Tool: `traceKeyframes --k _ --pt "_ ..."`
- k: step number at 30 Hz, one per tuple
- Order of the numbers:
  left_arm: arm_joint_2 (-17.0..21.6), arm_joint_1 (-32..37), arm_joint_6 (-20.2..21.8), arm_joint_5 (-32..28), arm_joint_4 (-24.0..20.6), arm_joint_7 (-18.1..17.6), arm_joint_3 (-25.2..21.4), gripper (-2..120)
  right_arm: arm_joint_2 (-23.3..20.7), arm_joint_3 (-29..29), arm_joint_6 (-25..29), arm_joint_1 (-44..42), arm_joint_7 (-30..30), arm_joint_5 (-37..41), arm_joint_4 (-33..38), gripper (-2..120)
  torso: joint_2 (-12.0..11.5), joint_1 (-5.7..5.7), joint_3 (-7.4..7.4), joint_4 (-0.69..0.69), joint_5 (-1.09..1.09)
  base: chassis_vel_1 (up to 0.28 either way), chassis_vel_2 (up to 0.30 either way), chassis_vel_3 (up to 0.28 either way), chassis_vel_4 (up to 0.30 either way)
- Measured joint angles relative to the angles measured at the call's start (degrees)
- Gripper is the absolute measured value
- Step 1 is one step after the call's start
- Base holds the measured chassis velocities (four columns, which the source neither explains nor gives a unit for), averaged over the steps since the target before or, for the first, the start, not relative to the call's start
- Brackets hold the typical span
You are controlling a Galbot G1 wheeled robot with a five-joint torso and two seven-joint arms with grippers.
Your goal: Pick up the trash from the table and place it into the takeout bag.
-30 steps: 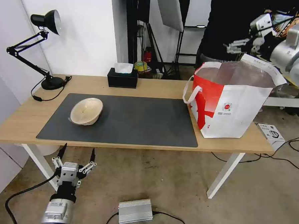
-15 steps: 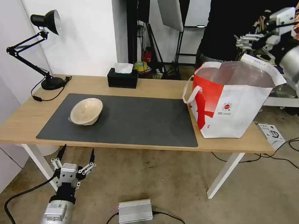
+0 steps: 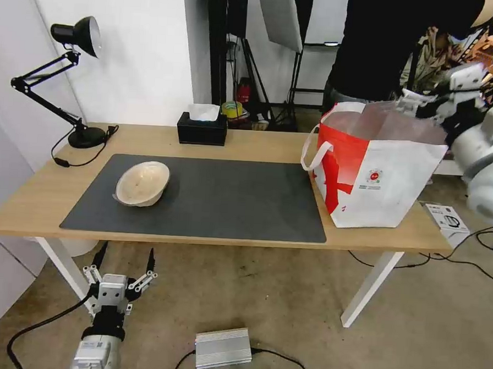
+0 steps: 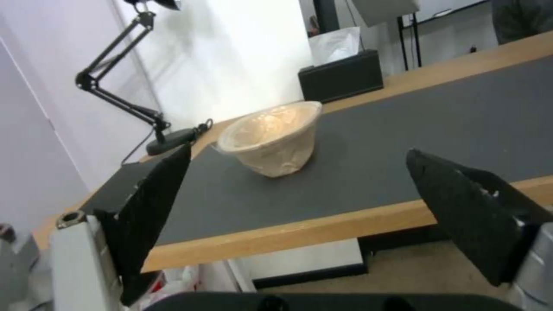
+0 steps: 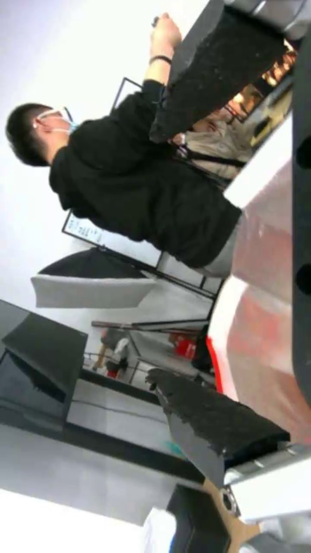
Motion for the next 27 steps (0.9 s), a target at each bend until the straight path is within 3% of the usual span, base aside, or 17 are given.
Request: traceKeyframes --k 4,10,19,27 --pt "-0.6 0.6 -0.1 0.2 -0.9 0.0 -0.7 100 2.7 2.9 -0.1 -5.0 0.9 -1.5 2.1 100 0.0 0.00 0.00 0.04 0.00 0.000 0.000 0.000 0.000" --pt "-0.9 0.8 -0.1 1.5 -1.7 0.0 -1.1 100 6.2 9.1 -0.3 -16.2 2.2 -3.9 6.4 100 0.0 0.00 0.00 -0.01 0.00 0.000 0.000 0.000 0.000" --pt "-1.7 1.3 -0.2 2.4 -1.8 -0.1 -0.9 100 15.0 14.7 0.2 -30.6 4.5 -9.6 12.6 100 0.0 0.00 -0.01 0.00 0.00 0.000 0.000 0.000 0.000" --pt "-1.6 1.5 -0.2 2.8 -1.7 -0.1 -0.7 100 23.3 19.4 4.9 -43.4 3.7 -17.8 14.1 100 0.0 0.00 0.00 0.01 0.00 0.000 0.000 0.000 0.000"
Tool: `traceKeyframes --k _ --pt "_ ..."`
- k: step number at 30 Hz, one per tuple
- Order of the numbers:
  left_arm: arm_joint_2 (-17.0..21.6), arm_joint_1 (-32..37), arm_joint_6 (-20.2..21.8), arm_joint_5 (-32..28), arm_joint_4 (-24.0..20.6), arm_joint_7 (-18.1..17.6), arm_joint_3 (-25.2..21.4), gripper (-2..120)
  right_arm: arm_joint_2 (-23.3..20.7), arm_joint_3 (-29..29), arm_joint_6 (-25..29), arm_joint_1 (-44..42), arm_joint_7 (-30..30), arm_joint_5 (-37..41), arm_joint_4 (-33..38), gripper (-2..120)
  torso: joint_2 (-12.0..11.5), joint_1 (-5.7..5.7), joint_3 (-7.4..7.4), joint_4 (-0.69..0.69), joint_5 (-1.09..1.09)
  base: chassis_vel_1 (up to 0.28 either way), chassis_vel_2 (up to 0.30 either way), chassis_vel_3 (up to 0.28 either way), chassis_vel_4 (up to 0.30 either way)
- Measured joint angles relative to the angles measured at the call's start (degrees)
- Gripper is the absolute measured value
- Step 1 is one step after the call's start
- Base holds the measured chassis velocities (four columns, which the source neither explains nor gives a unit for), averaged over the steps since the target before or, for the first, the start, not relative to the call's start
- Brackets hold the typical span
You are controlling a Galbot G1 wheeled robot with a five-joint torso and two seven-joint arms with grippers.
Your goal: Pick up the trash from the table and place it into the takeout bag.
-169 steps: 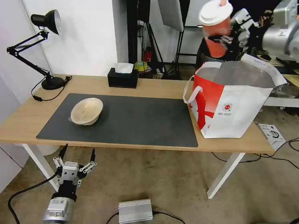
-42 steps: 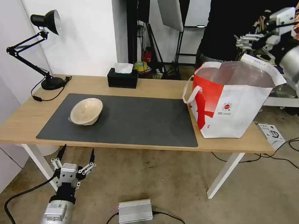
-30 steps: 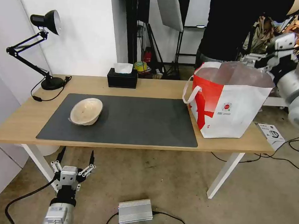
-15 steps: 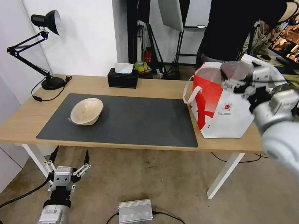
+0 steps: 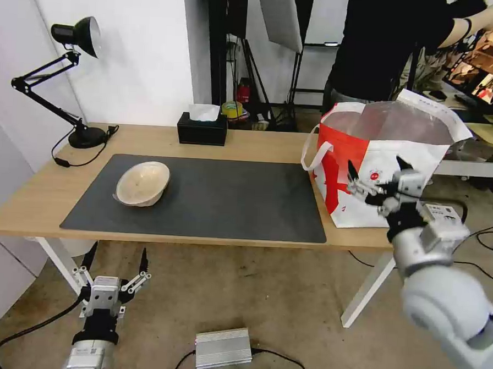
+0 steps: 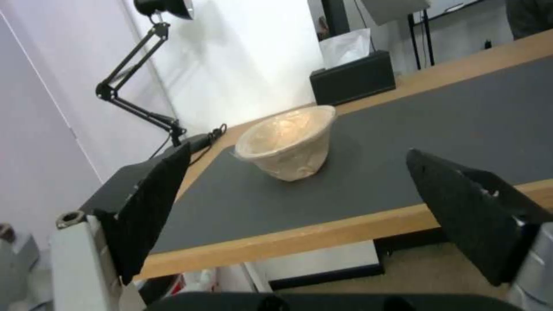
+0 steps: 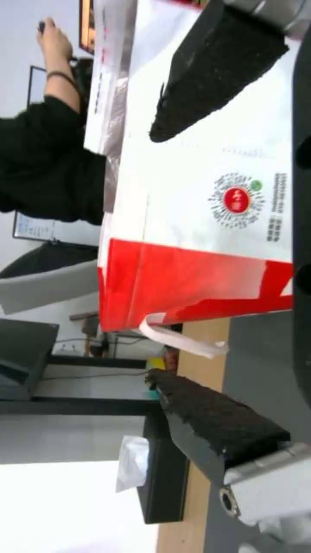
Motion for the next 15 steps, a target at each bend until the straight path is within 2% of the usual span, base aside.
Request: traceKeyframes --k 3,6,11,15 --pt "0.0 0.0 0.0 0.0 0.1 0.0 0.1 100 1.5 1.0 1.0 -2.4 -0.6 -2.0 0.3 100 0.0 0.00 0.00 -0.01 0.00 0.000 0.000 0.000 0.000" --pt "0.3 0.0 0.0 0.0 0.5 0.0 0.2 100 4.3 2.0 4.6 -7.2 -1.9 -7.1 -0.1 100 0.0 -0.01 0.00 -0.01 0.00 0.000 0.000 0.000 0.000" --pt "0.5 -0.1 0.0 0.0 0.8 0.0 0.1 100 6.5 2.1 8.6 -11.0 -5.2 -11.9 -1.8 100 0.0 0.00 0.00 0.00 0.01 0.000 0.000 0.000 0.000" --pt "0.6 -0.2 -0.1 -0.1 1.0 0.0 0.1 100 8.2 1.7 9.6 -13.8 -5.7 -13.9 -2.6 100 0.0 0.00 0.00 -0.01 0.01 0.000 0.000 0.000 0.000"
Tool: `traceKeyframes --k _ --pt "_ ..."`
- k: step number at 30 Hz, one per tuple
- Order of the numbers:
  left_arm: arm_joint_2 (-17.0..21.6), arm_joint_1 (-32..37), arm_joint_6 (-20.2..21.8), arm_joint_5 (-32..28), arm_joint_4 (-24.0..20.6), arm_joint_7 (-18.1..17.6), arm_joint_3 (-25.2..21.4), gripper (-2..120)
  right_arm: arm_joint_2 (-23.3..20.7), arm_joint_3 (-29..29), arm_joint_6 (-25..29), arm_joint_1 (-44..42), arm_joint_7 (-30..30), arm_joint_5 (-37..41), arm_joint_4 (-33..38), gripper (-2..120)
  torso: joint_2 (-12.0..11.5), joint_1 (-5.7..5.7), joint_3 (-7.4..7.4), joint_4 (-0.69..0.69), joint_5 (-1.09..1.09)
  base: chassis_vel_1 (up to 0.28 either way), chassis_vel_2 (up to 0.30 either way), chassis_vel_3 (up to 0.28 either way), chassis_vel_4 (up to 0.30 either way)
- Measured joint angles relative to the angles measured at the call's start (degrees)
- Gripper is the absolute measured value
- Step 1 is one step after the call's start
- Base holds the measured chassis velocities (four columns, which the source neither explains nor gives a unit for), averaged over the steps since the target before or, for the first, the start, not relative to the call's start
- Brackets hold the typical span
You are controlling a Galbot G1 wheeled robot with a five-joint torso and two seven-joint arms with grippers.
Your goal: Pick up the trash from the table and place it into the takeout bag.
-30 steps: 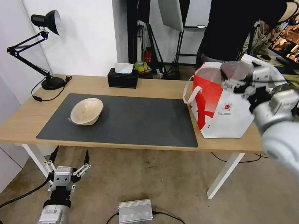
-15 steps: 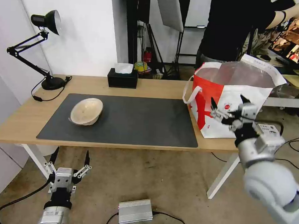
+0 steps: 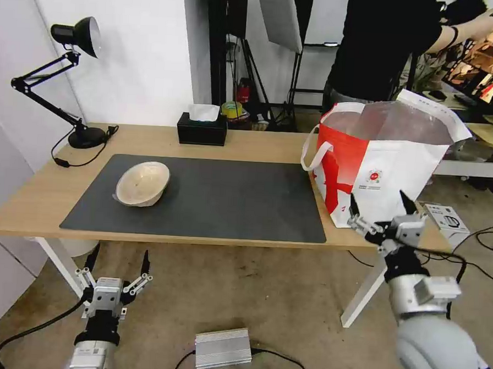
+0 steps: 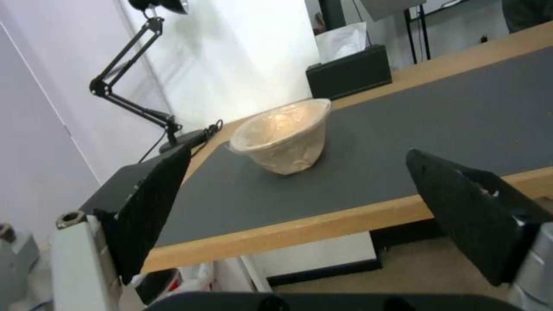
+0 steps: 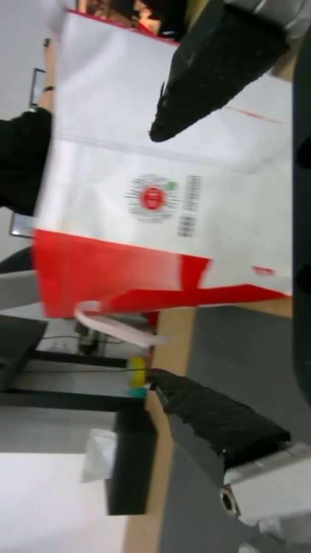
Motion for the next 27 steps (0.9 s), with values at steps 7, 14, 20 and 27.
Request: traceKeyframes --k 7,14,20,27 --pt "0.4 0.1 -0.2 -0.2 0.3 0.0 -0.2 100 2.2 -1.4 1.1 -2.7 1.0 -3.2 -1.1 100 0.0 0.00 0.00 0.01 0.00 0.000 0.000 0.000 0.000" --pt "0.5 0.1 -0.2 -0.2 0.4 0.0 -0.2 100 3.0 -3.3 2.9 -3.3 3.2 -4.2 -4.4 100 0.0 0.01 0.01 0.00 0.00 0.000 0.000 0.000 0.000" --pt "0.5 0.1 -0.2 -0.2 0.6 0.0 -0.1 100 3.3 -4.0 3.8 -3.3 4.5 -4.5 -7.2 100 0.0 0.01 0.01 0.00 0.00 0.000 0.000 0.000 0.000" --pt "0.6 0.0 -0.2 -0.3 0.9 0.0 -0.2 100 4.1 -4.8 4.8 -3.8 4.9 -5.5 -8.9 100 0.0 0.01 0.01 0.00 0.00 0.000 0.000 0.000 0.000"
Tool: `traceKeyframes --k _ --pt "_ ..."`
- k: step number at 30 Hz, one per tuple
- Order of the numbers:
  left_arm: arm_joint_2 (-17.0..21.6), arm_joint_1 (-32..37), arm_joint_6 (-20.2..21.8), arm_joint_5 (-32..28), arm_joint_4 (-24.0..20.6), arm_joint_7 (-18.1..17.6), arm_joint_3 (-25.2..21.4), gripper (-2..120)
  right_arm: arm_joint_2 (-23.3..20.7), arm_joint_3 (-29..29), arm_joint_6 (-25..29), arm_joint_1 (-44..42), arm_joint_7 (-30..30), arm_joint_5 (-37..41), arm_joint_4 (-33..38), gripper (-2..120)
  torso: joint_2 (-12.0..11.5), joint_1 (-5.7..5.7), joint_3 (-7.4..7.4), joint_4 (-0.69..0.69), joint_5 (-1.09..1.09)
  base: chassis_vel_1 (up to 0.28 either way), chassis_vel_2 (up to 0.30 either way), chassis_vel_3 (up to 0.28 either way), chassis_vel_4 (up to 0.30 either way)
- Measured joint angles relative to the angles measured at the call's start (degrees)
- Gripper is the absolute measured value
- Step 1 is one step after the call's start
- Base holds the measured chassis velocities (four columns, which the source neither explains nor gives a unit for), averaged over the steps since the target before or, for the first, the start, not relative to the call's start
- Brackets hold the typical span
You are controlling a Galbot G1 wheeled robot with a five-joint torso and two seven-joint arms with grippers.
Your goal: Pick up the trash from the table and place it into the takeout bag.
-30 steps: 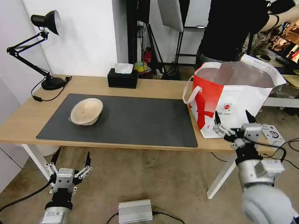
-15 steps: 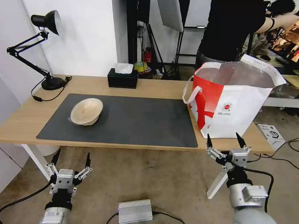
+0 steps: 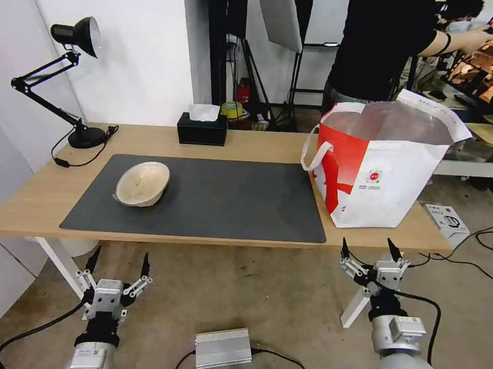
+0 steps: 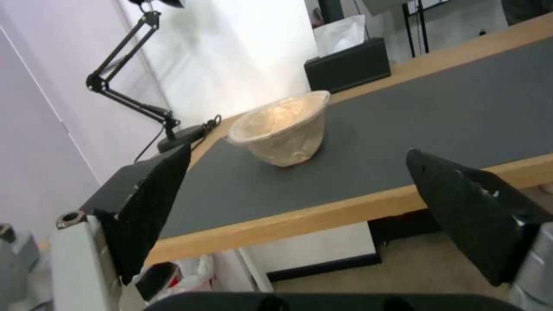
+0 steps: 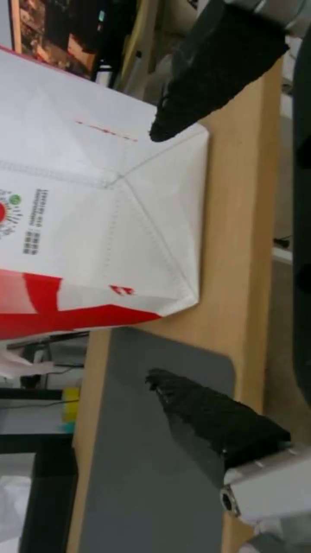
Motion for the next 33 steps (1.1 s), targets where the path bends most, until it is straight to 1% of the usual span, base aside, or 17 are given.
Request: traceKeyframes --k 12,23,31,33 --pt "0.1 -0.3 0.0 -0.1 0.2 0.0 -0.1 100 0.5 -1.4 1.6 -1.3 0.1 -1.6 -2.5 100 0.0 0.00 0.00 0.00 0.00 0.000 0.000 0.000 0.000" --pt "0.2 -0.4 0.0 -0.2 0.2 0.0 -0.1 100 0.1 -1.8 1.9 -2.0 -0.1 -2.5 -2.9 100 0.0 0.00 0.00 0.00 0.00 0.000 0.000 0.000 0.000" --pt "0.9 -0.9 0.0 -0.1 -1.3 0.0 -1.2 100 0.1 -2.0 1.9 -1.9 -0.1 -2.6 -2.9 100 0.0 0.00 0.00 0.00 0.00 0.000 0.000 0.000 0.000" --pt "1.4 -1.2 -0.2 0.4 -2.2 0.0 -2.4 100 0.0 -2.0 1.9 -1.8 -0.1 -2.6 -2.9 100 0.0 0.00 0.00 0.00 0.00 0.000 0.000 0.000 0.000"
